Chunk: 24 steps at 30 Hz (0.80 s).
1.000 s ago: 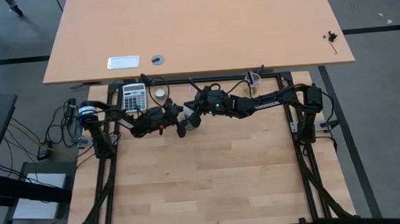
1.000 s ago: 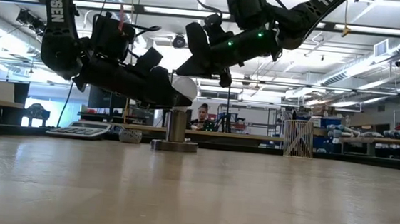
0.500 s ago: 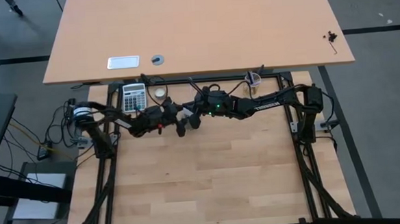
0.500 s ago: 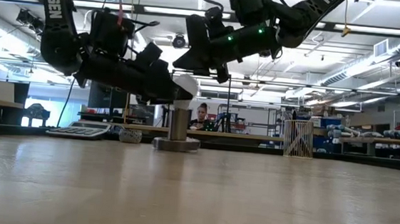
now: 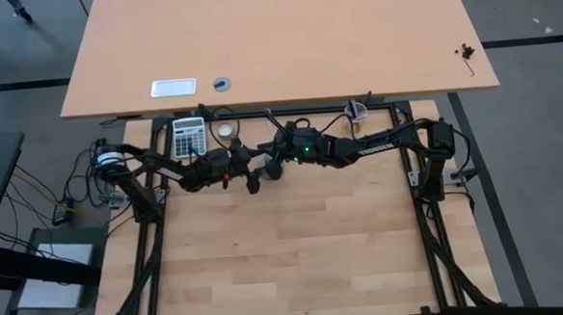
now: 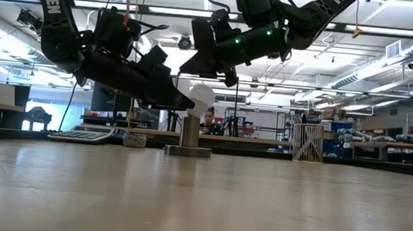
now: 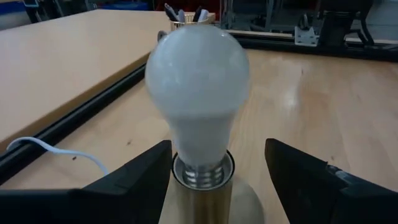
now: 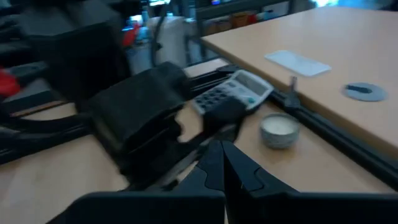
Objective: Screw lightbulb
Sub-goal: Insert the lightbulb into the lamp
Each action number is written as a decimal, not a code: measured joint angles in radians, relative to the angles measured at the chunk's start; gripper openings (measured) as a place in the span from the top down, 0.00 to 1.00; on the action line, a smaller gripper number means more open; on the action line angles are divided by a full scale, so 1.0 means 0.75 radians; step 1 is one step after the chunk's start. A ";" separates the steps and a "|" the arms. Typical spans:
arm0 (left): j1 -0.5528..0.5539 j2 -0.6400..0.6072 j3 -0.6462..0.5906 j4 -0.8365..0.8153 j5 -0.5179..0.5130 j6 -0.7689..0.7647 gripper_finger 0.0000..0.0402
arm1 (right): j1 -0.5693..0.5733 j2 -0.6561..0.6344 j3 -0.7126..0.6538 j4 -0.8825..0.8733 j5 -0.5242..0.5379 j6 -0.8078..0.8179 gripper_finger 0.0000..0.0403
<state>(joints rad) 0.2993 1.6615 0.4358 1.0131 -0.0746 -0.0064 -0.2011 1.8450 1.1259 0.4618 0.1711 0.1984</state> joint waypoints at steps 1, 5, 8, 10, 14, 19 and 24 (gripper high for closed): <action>0.000 0.000 0.000 -0.005 0.000 0.000 0.34 | 0.005 0.000 0.000 0.000 0.043 -0.010 1.00; 0.000 0.001 -0.001 -0.047 0.000 0.000 0.34 | 0.021 -0.030 0.000 -0.041 0.119 -0.046 1.00; 0.000 0.001 0.000 -0.087 -0.001 -0.001 0.34 | 0.026 -0.064 0.000 -0.094 0.151 -0.060 1.00; 0.000 0.002 -0.001 -0.120 -0.001 -0.003 0.35 | 0.026 -0.082 0.000 -0.129 0.200 -0.069 1.00; 0.000 0.002 0.000 -0.183 -0.003 -0.019 0.38 | 0.023 -0.111 0.000 -0.252 0.273 -0.094 1.00; 0.000 0.002 -0.001 -0.228 -0.003 -0.026 0.44 | 0.011 -0.178 0.000 -0.570 0.270 -0.093 1.00; 0.000 0.002 -0.001 -0.242 0.007 -0.004 0.48 | -0.042 -0.260 0.000 -0.929 0.143 -0.044 0.97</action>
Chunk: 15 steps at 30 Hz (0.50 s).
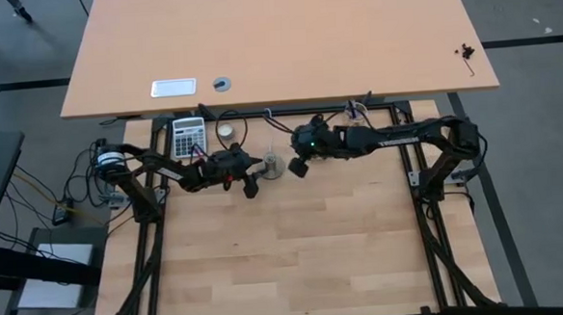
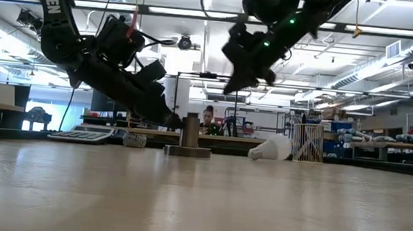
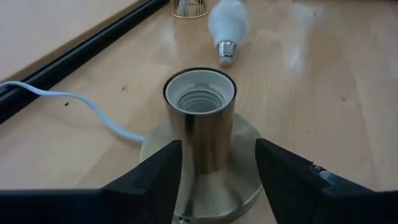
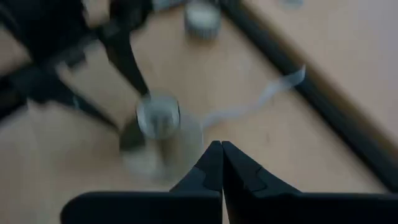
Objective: Screw lightbulb
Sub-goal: Insert the lightbulb into the lamp
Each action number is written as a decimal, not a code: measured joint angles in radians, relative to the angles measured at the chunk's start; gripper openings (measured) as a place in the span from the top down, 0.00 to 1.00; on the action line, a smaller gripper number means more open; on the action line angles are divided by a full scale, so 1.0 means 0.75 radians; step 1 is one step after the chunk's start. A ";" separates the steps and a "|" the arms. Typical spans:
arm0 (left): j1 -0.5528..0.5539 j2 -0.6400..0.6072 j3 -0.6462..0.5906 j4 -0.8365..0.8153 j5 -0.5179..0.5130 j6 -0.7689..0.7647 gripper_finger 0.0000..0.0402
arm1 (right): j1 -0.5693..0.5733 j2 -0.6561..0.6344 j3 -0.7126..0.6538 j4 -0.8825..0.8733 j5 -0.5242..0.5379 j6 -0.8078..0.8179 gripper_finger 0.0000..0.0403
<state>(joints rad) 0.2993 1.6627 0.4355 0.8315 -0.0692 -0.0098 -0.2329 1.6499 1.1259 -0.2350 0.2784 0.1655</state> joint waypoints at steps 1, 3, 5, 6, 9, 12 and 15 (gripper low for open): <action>0.000 0.000 0.000 0.000 0.011 -0.001 0.49 | -0.013 -0.009 0.000 -0.060 -0.029 0.019 0.95; 0.000 0.000 0.000 0.003 0.032 -0.019 0.50 | -0.042 -0.023 0.000 -0.174 -0.072 0.026 0.92; 0.000 0.000 0.000 0.011 0.046 -0.032 0.51 | -0.072 -0.025 0.000 -0.265 -0.110 -0.006 0.87; 0.000 0.000 0.000 0.014 0.055 -0.033 0.51 | -0.084 -0.025 0.000 -0.312 -0.131 -0.053 0.85; 0.000 0.000 0.000 0.017 0.080 -0.034 0.51 | -0.110 -0.025 0.000 -0.440 -0.172 -0.234 0.77; -0.001 0.000 0.000 0.017 0.120 -0.053 0.51 | -0.122 -0.028 0.000 -0.567 -0.211 -0.367 0.68; -0.005 0.000 0.000 0.017 0.169 -0.071 0.51 | -0.130 -0.032 0.000 -0.646 -0.303 -0.398 0.58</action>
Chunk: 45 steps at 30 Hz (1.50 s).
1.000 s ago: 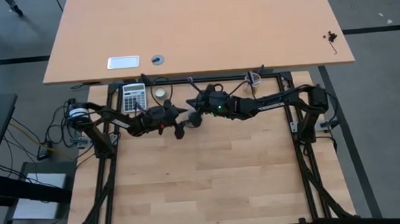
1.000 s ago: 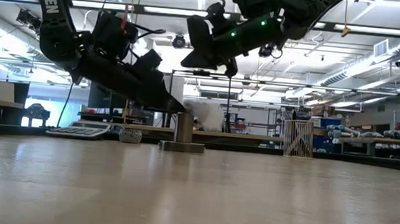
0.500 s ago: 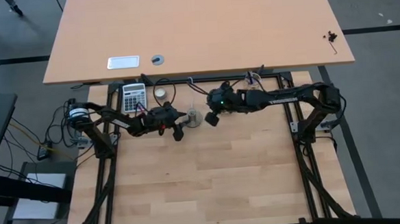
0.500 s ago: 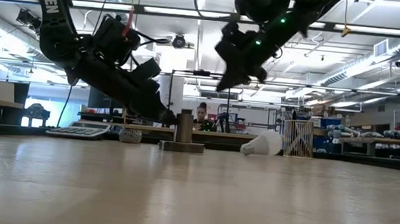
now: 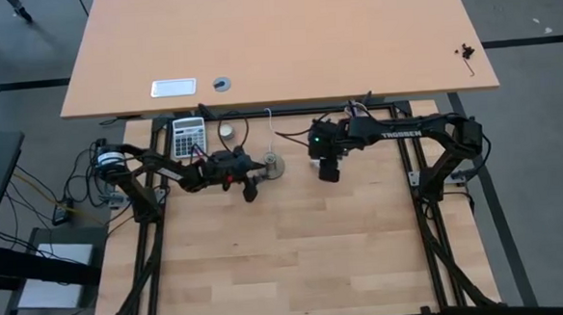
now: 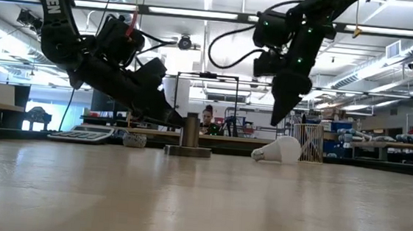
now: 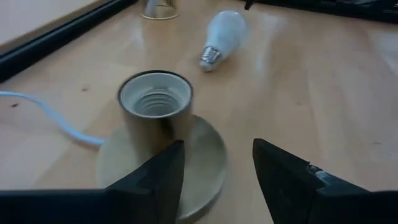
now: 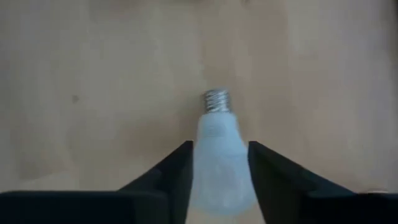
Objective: Screw lightbulb
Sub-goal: Insert the lightbulb into the lamp
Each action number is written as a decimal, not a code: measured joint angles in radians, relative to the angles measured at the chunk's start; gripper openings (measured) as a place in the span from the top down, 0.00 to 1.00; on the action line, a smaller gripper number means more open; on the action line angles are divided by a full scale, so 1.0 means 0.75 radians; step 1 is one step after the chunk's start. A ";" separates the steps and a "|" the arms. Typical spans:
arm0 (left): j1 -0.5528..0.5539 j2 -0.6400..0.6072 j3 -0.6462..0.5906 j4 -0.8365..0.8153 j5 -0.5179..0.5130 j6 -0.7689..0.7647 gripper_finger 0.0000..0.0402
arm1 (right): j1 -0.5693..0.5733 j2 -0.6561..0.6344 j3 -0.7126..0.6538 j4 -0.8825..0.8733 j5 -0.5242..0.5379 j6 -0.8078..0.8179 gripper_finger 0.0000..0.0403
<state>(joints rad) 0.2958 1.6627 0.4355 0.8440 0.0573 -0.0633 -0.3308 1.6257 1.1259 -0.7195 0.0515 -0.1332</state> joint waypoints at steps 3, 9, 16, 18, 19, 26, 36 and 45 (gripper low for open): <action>-0.018 0.000 0.000 0.000 0.011 0.001 0.51 | 0.000 0.000 0.000 -0.032 -0.100 0.028 0.49; -0.069 0.000 0.000 -0.001 0.011 0.002 0.51 | 0.018 0.001 -0.032 -0.023 -0.110 0.108 0.35; -0.102 0.001 0.000 -0.001 0.005 0.000 0.51 | 0.040 0.002 -0.157 0.138 -0.108 0.300 0.27; -0.102 0.001 0.000 -0.001 0.003 0.000 0.51 | 0.054 0.002 -0.199 0.208 -0.113 0.333 0.26; -0.102 0.001 0.000 -0.001 0.001 -0.001 0.51 | 0.062 0.002 -0.218 0.228 -0.120 0.348 0.26; -0.105 0.001 0.000 0.003 0.007 -0.027 0.51 | 0.100 -0.001 -0.285 0.346 -0.127 0.364 0.28; -0.186 -0.025 0.044 -0.035 0.034 0.004 0.51 | 0.115 0.002 -0.287 0.374 -0.244 0.350 0.34; -0.278 -0.030 0.463 -0.760 -0.029 0.292 0.51 | 0.209 0.004 -0.290 0.423 -0.316 0.293 0.33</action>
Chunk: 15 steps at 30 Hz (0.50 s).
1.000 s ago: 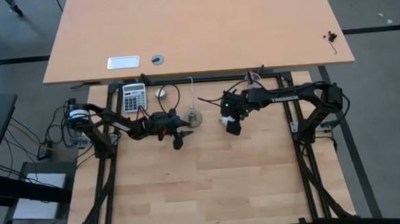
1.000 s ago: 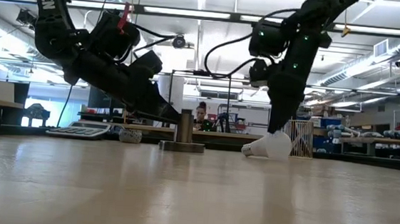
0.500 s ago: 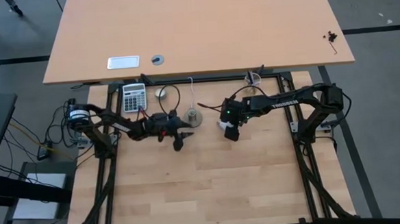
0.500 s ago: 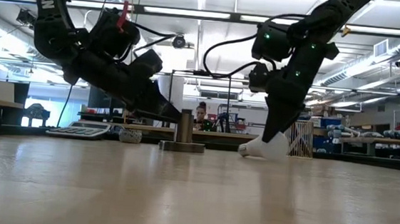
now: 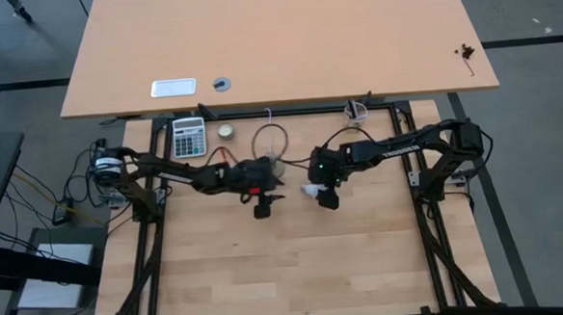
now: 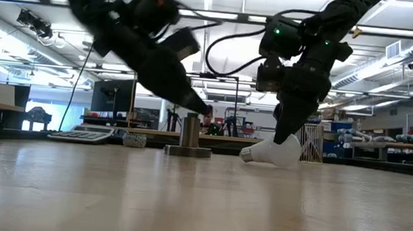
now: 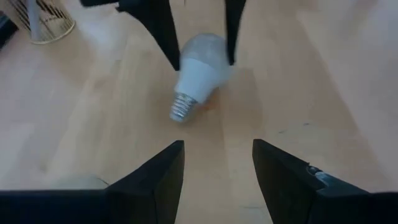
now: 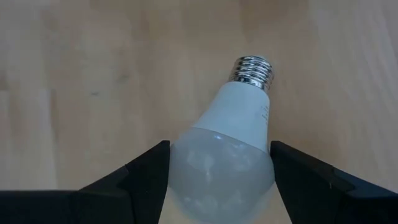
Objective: Screw lightbulb
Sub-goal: Insert the lightbulb into the lamp
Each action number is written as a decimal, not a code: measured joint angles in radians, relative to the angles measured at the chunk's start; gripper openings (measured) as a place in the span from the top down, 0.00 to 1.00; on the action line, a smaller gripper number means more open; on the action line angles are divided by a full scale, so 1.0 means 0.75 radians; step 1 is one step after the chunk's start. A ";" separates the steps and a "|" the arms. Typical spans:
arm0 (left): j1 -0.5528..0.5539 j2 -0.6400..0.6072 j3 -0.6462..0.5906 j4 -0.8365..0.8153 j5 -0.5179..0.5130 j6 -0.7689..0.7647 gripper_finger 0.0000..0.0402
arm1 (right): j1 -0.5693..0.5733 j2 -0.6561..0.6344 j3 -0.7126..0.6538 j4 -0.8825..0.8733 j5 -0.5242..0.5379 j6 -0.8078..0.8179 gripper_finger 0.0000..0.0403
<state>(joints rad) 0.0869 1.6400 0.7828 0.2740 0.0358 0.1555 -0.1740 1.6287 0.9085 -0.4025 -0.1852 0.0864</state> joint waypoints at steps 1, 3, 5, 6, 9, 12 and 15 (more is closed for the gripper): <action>-0.006 0.013 0.049 -0.060 -0.011 0.038 0.51 | 0.013 0.000 0.000 0.013 0.000 0.000 0.33; -0.012 0.040 0.129 -0.134 -0.015 0.087 0.51 | 0.035 0.000 0.000 0.038 0.000 0.000 0.33; -0.013 0.063 0.193 -0.161 -0.008 0.118 0.51 | 0.057 0.000 0.000 0.065 -0.001 0.001 0.33; -0.013 0.077 0.217 -0.184 -0.004 0.132 0.51 | 0.068 0.000 0.000 0.078 -0.001 0.001 0.33; -0.013 0.129 0.271 -0.249 0.044 0.133 0.49 | 0.095 0.000 0.000 0.106 -0.001 0.000 0.33; -0.016 0.185 0.312 -0.265 0.079 0.133 0.46 | 0.114 0.000 0.000 0.126 -0.002 0.001 0.33; -0.028 0.242 0.349 -0.267 0.086 0.132 0.45 | 0.129 0.000 0.000 0.135 -0.003 0.000 0.33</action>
<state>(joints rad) 0.0659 1.8219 1.0443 0.0739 0.1001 0.2548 -0.0775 1.6287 0.9085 -0.3016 -0.1877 0.0866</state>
